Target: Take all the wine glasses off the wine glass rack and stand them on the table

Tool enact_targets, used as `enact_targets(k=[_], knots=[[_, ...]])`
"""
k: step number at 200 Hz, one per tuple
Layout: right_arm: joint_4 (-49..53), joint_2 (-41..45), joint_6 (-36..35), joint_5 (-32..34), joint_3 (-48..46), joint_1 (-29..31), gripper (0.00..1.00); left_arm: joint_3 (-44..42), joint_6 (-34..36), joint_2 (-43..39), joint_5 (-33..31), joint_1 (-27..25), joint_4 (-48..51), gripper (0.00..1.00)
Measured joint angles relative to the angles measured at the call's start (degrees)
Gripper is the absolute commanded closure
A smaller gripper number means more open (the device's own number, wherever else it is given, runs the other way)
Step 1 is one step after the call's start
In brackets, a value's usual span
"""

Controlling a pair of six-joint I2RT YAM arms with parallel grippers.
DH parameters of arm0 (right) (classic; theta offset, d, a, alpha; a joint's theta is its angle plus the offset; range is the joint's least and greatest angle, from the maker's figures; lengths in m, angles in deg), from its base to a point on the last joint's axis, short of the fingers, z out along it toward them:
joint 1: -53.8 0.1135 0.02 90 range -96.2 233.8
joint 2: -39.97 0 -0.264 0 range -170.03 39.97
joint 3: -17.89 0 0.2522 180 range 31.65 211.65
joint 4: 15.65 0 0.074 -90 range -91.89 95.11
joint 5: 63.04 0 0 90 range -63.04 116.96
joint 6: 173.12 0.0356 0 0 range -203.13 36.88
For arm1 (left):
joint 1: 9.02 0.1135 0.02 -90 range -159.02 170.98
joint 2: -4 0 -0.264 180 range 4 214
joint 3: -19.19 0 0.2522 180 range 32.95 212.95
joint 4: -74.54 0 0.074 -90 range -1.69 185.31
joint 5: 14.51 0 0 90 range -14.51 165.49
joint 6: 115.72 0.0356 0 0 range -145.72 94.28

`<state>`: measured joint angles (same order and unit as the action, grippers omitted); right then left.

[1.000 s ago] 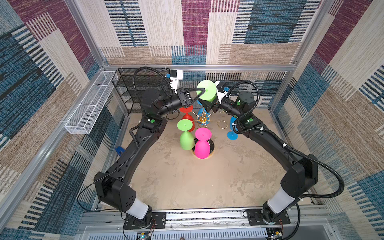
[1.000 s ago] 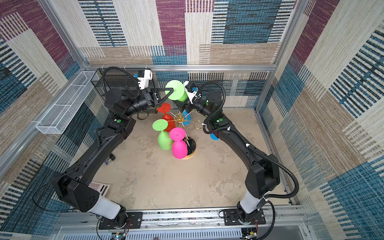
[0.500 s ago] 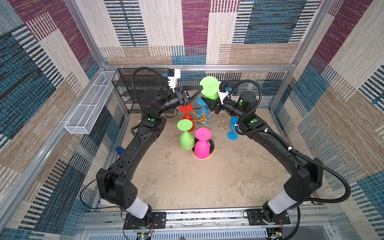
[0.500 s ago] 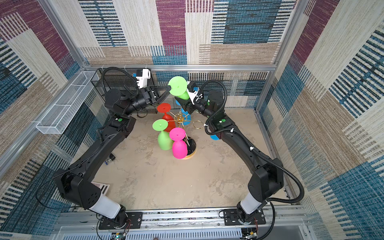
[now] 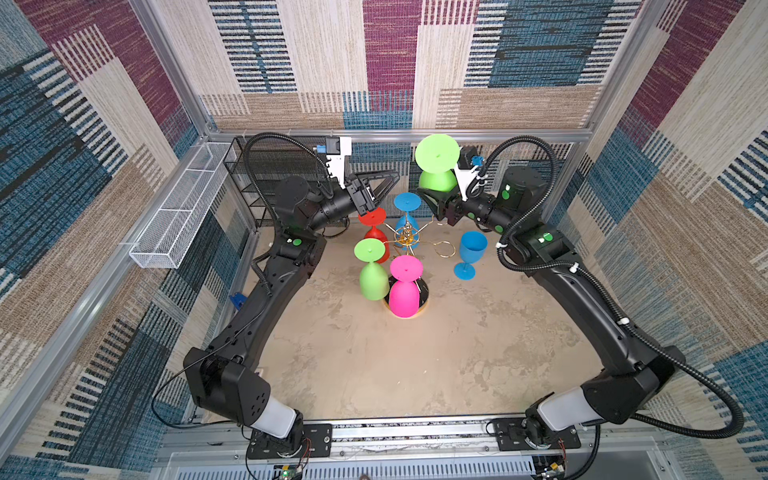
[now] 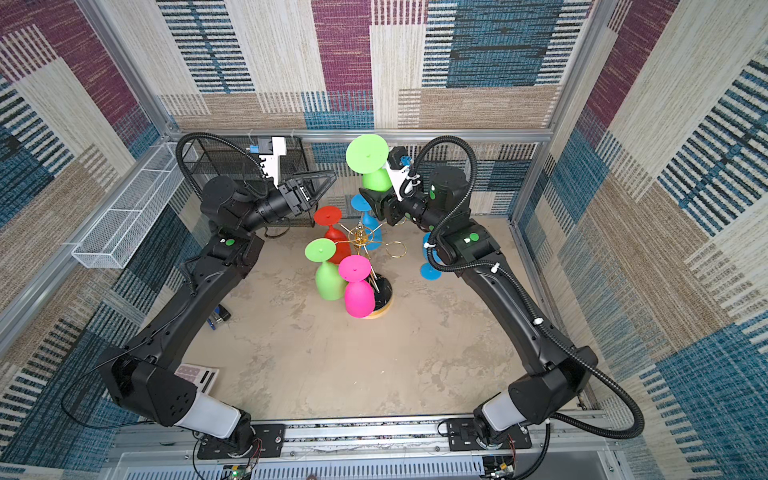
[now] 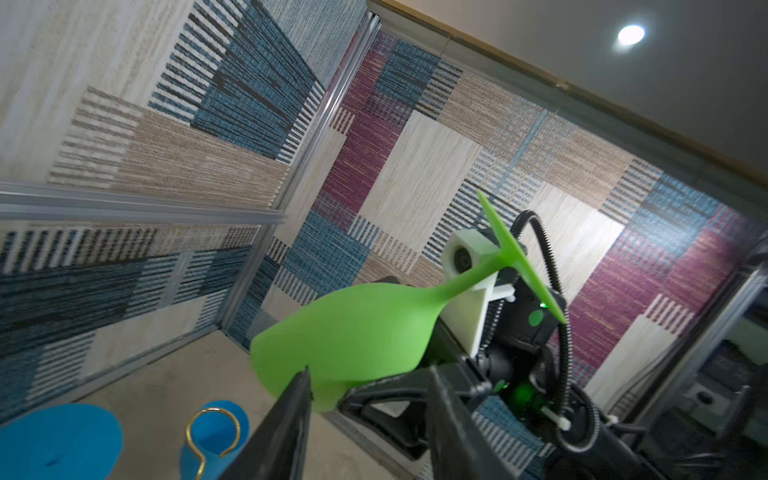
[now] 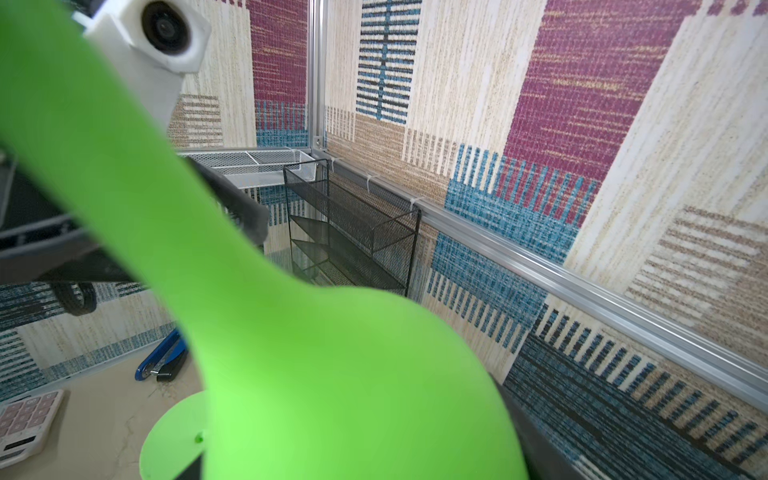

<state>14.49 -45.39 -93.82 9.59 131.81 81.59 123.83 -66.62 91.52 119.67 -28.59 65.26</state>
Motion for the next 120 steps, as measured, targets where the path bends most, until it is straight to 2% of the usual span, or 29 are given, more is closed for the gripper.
enact_targets(k=[45, 99, 120], knots=[[14.4, 0.3, 0.9, 3.0, 3.8, 0.0, 0.58, -5.8, 24.3, -0.2, -6.1, -0.5, -0.6, 0.49], [24.8, -1.4, 1.7, 4.1, 7.0, 0.0, 0.62, -8.0, 48.1, -0.1, -2.6, -0.6, -6.0, 0.50], [27.1, -2.6, 2.0, 3.6, 8.6, 0.0, 0.63, -7.8, 53.7, 0.8, -0.7, -0.6, -8.8, 0.52]])
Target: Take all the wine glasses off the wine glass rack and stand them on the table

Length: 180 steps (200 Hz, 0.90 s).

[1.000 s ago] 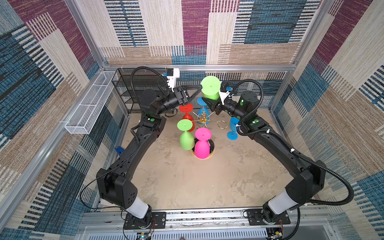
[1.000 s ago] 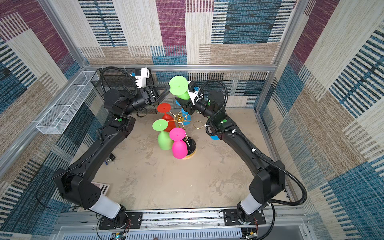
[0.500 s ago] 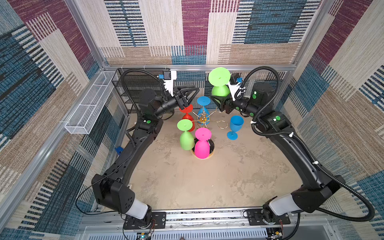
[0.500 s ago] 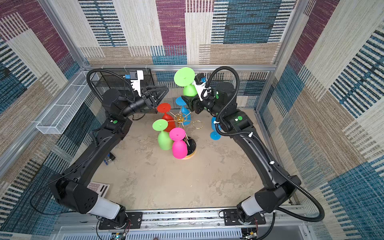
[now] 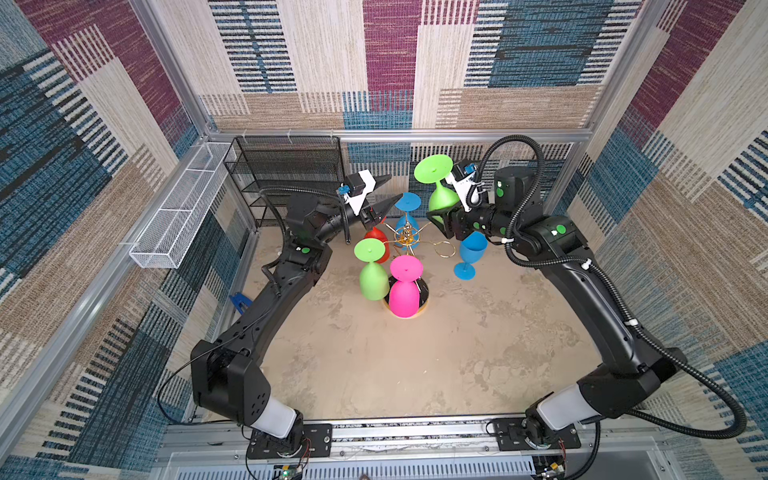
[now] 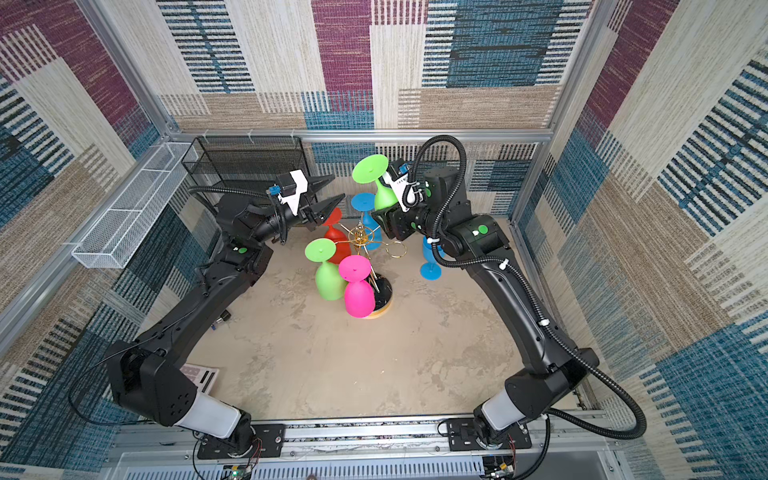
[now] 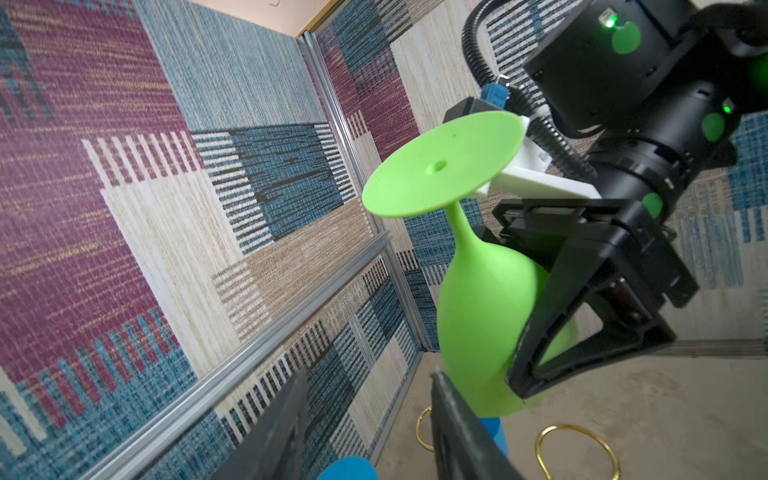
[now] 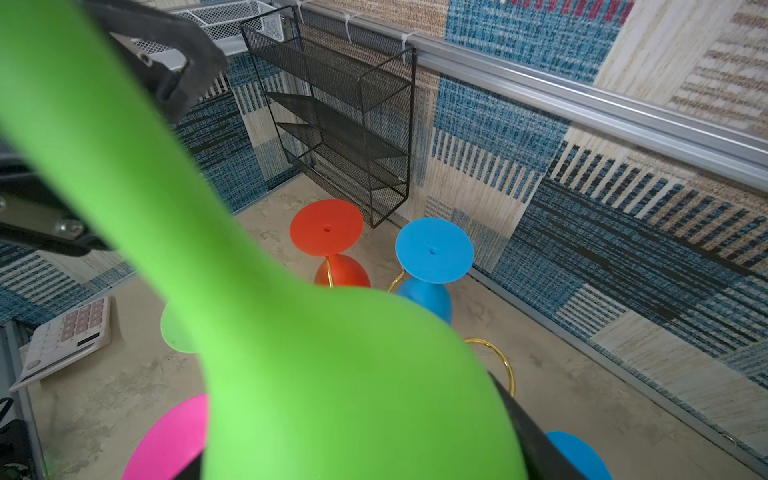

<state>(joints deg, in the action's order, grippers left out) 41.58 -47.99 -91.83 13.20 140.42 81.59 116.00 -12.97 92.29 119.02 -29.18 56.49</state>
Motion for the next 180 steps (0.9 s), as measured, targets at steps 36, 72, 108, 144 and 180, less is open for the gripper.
enact_targets(k=[36, 72, 108, 144, 180], knots=[[2.0, -1.4, 0.7, -1.5, 0.9, 0.1, 0.65, 1.3, 5.9, 2.4, 4.0, 0.0, -3.9, 0.52], [3.2, -2.6, 1.0, -2.6, 0.9, 0.8, 0.66, 2.3, 8.2, 4.5, 6.0, 0.0, -7.5, 0.52], [4.4, -4.0, 1.0, -3.3, 1.4, 1.8, 0.67, 2.9, 9.6, 5.0, 6.4, 0.0, -9.7, 0.53], [4.4, -4.8, 1.2, -4.3, 1.4, 2.4, 0.68, 3.5, 11.4, 5.1, 8.1, 0.0, -9.9, 0.57], [4.4, -5.2, 1.4, -4.7, 1.8, 2.5, 0.68, 3.5, 13.0, 5.1, 10.6, 0.0, -9.9, 0.66]])
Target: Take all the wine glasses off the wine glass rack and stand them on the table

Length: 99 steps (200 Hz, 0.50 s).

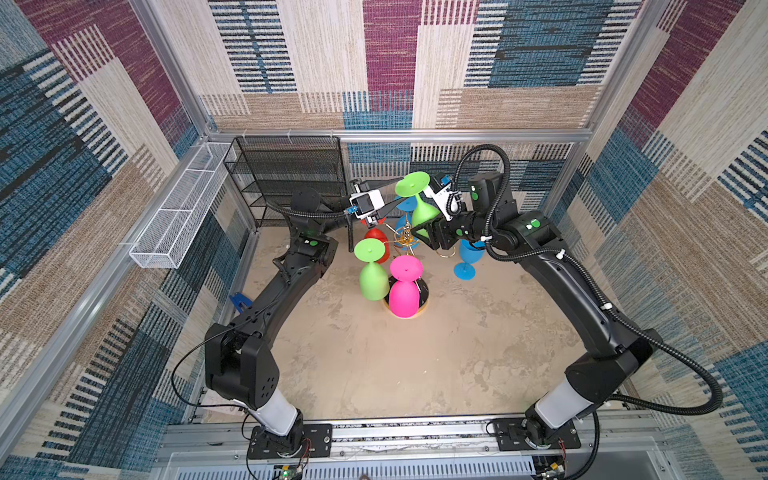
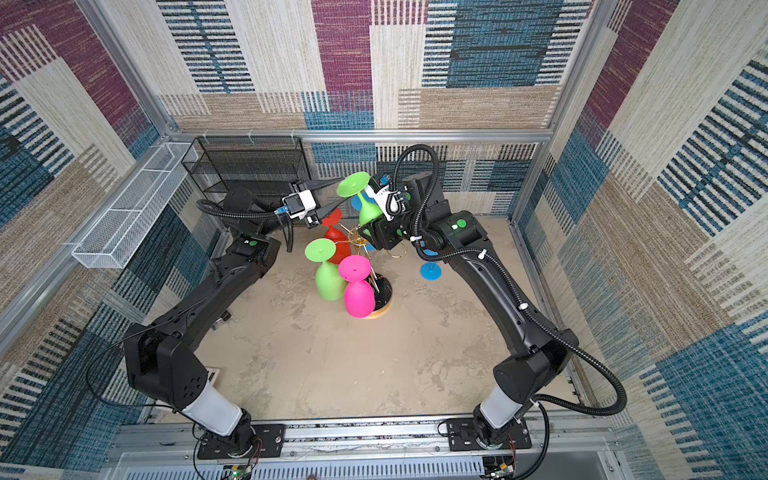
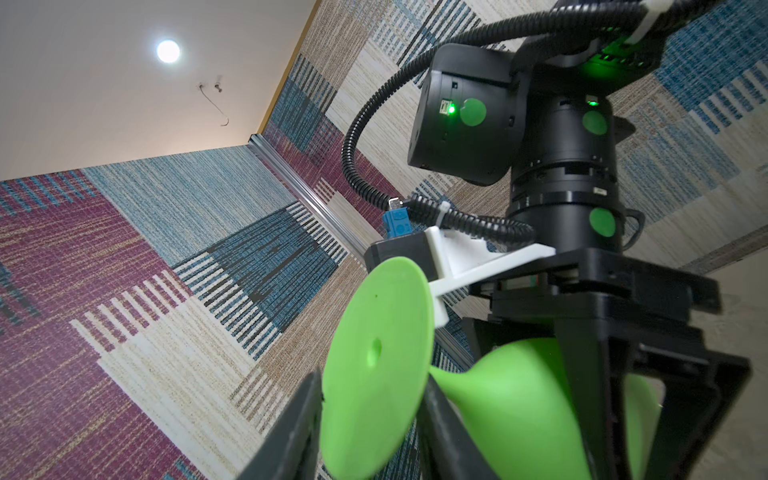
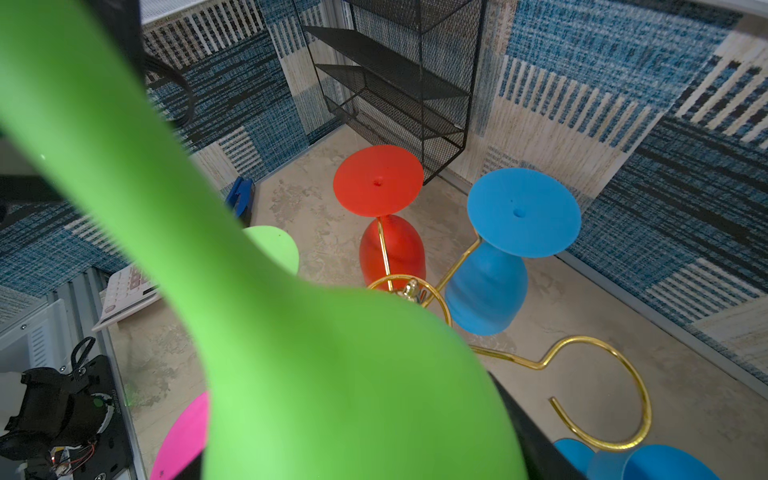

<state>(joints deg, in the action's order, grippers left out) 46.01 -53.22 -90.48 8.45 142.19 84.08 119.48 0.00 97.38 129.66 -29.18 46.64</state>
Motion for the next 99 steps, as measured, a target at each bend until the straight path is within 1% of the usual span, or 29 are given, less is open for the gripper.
enact_targets(k=[36, 64, 90, 99], knots=[[0.7, -0.2, 0.3, -0.4, 0.2, 0.0, 0.67, -0.1, 1.0, 0.0, 0.3, 0.0, 0.0, 0.78], [1.2, -0.2, 1.2, -1.0, 0.3, 0.1, 0.66, -0.1, 2.2, 0.0, 0.2, 0.0, -0.1, 0.83], [1.4, -0.1, 1.8, -1.8, 0.4, 0.1, 0.60, -0.2, 3.3, 0.0, 0.0, 0.0, -0.7, 0.90], [1.5, 0.1, 2.0, -2.1, 0.4, 0.1, 0.56, -0.3, 3.9, 0.1, -0.1, 0.1, -1.0, 0.97]])
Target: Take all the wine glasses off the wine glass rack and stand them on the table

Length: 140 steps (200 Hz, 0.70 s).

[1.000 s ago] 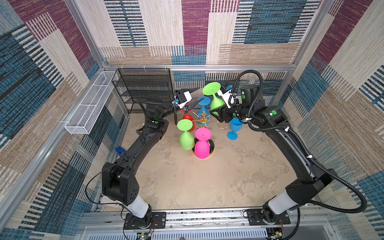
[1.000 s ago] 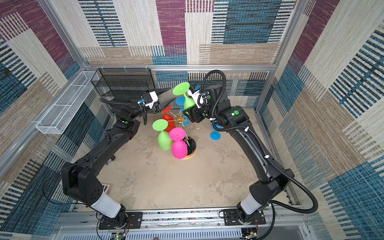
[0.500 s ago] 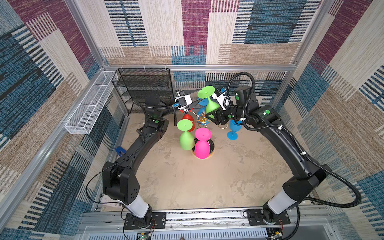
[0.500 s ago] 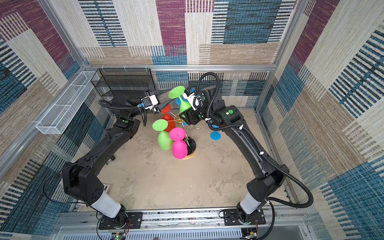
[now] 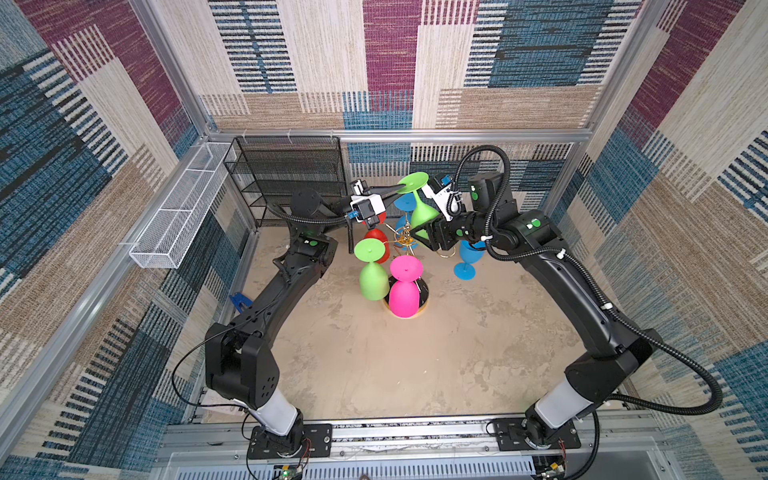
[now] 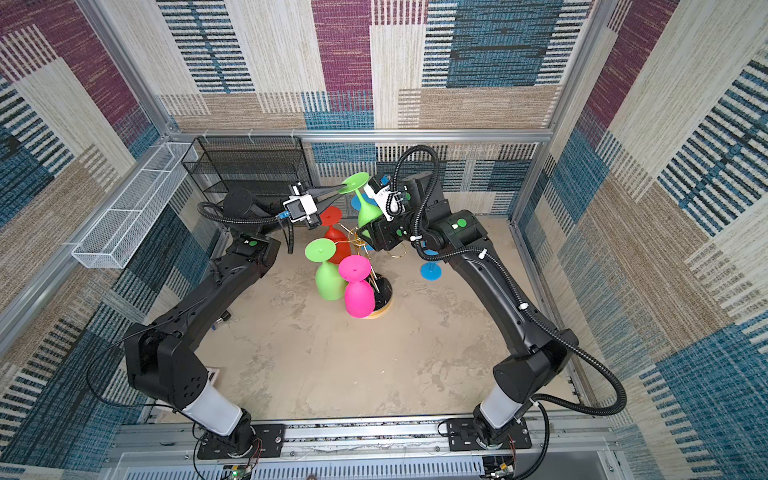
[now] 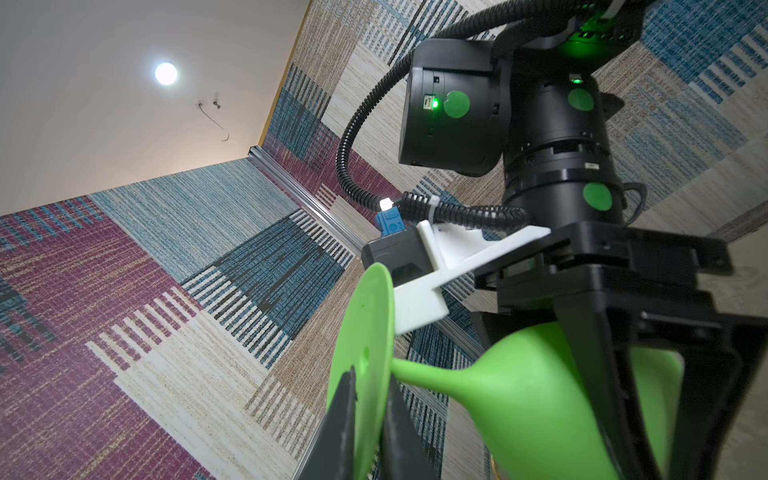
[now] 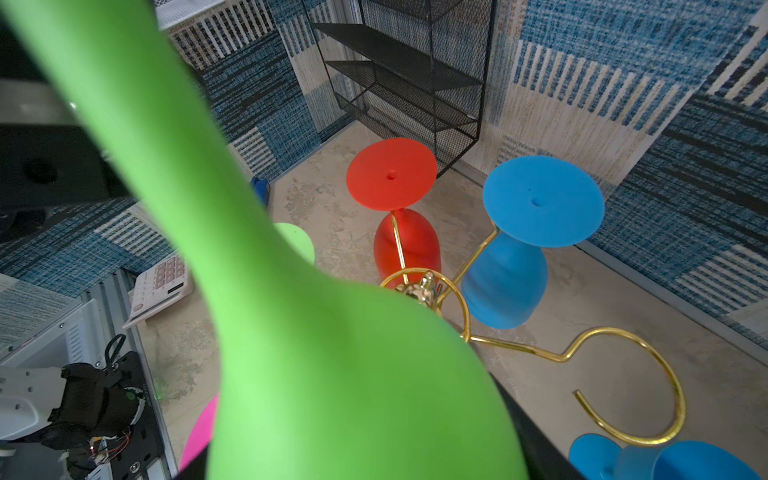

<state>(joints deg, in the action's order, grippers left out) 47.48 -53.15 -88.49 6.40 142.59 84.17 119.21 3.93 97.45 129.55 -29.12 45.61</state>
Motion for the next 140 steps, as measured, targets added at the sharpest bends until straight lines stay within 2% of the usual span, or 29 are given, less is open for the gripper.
enact_targets(k=[4, 28, 82, 102, 140], knots=[[0.0, 0.1, 0.1, -0.1, 0.0, 0.0, 0.53, -0.1, 0.2, 0.0, -0.1, 0.0, -0.1, 1.00], [0.4, 0.6, 0.6, -0.5, -0.1, 0.0, 0.35, -0.7, 1.4, 0.0, -0.7, 0.0, -1.4, 1.00], [-2.2, 3.2, 1.8, -1.6, -1.1, -0.1, 0.06, -1.4, 0.5, 0.0, -5.0, 0.1, -3.1, 1.00], [-3.9, 4.3, 2.9, -1.5, -2.1, -0.1, 0.00, -2.1, -0.1, -0.1, -6.0, 0.1, -3.8, 1.00], [-8.8, 9.0, 5.2, -0.8, -5.8, -0.6, 0.01, -4.1, -4.9, -0.9, -9.0, 0.6, -4.7, 1.00]])
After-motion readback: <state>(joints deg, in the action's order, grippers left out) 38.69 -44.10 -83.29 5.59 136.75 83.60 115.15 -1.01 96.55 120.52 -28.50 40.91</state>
